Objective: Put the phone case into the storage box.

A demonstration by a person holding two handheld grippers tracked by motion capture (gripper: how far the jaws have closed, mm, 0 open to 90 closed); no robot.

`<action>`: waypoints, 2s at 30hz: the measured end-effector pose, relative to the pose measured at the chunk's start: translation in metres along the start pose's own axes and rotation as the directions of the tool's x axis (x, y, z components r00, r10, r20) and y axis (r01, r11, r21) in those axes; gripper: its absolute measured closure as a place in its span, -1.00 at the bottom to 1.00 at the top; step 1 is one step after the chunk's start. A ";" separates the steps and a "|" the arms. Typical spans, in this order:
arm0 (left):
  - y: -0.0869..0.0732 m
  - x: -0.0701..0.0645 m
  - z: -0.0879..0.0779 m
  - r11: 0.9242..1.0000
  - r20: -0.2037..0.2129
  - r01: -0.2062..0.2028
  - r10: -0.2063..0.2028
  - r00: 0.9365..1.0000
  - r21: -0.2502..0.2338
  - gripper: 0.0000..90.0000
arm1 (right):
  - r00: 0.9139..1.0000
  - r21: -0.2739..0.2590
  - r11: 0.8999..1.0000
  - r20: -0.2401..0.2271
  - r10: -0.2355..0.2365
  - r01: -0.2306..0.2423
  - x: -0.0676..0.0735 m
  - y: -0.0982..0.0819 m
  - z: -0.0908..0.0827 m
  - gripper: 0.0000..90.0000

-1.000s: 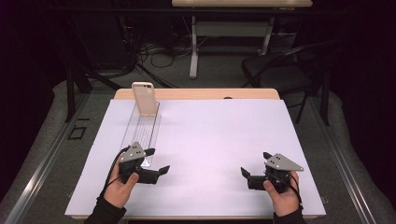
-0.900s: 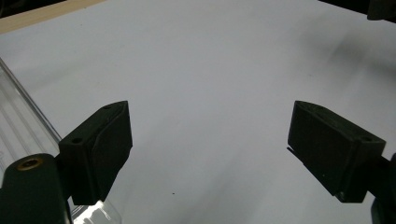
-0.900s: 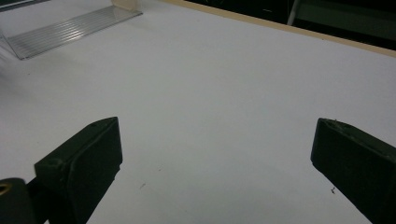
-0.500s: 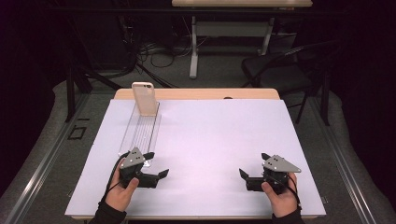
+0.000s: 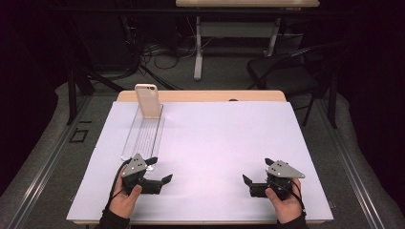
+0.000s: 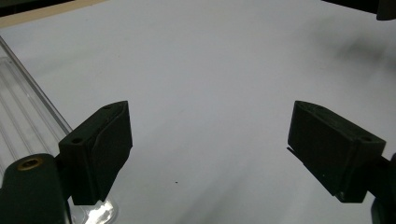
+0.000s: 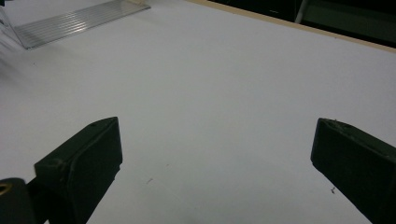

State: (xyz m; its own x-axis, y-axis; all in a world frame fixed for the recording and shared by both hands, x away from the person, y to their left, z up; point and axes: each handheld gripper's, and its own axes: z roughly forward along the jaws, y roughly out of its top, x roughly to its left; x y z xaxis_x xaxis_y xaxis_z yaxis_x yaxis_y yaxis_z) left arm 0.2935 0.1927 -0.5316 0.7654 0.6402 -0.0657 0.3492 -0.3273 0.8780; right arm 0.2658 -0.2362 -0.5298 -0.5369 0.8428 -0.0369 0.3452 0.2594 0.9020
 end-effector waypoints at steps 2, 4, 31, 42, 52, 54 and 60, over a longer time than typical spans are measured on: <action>-0.001 0.000 0.001 1.000 0.003 0.003 -0.003 1.000 -0.003 -0.68 | 1.000 0.001 1.000 -0.002 -0.001 0.001 0.000 0.000 0.000 -0.96; -0.002 0.000 0.001 1.000 0.005 -0.003 0.003 1.000 0.002 -0.68 | 1.000 0.004 1.000 -0.004 0.002 -0.002 0.001 -0.001 0.001 -0.96; -0.007 0.002 0.004 1.000 0.012 0.025 -0.025 1.000 -0.001 -0.68 | 1.000 0.010 1.000 -0.018 0.010 -0.010 0.004 -0.008 0.008 -0.96; -0.007 -0.001 0.006 1.000 0.026 0.019 -0.020 0.999 0.005 -0.68 | 1.000 0.016 1.000 -0.022 0.011 -0.011 0.004 -0.009 0.010 -0.96; -0.007 -0.003 0.007 1.000 0.033 0.022 -0.022 0.999 0.010 -0.68 | 1.000 0.022 1.000 -0.027 0.012 -0.011 0.004 -0.010 0.011 -0.96; -0.007 -0.003 0.007 1.000 0.036 0.023 -0.023 0.999 0.008 -0.68 | 1.000 0.019 1.000 -0.026 0.013 -0.012 0.004 -0.010 0.011 -0.95; -0.007 -0.003 0.008 1.000 0.039 0.028 -0.028 0.999 0.009 -0.68 | 1.000 0.015 1.000 -0.022 0.019 -0.019 0.003 -0.010 0.012 -0.95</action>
State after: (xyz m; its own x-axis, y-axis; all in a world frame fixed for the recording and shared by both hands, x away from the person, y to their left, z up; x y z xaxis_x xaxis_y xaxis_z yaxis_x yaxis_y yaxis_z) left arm 0.2928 0.1872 -0.5413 0.7759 0.6213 -0.1092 0.3751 -0.3152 0.8718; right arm 0.2694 -0.2305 -0.5444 -0.5473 0.8369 -0.0099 0.3671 0.2507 0.8958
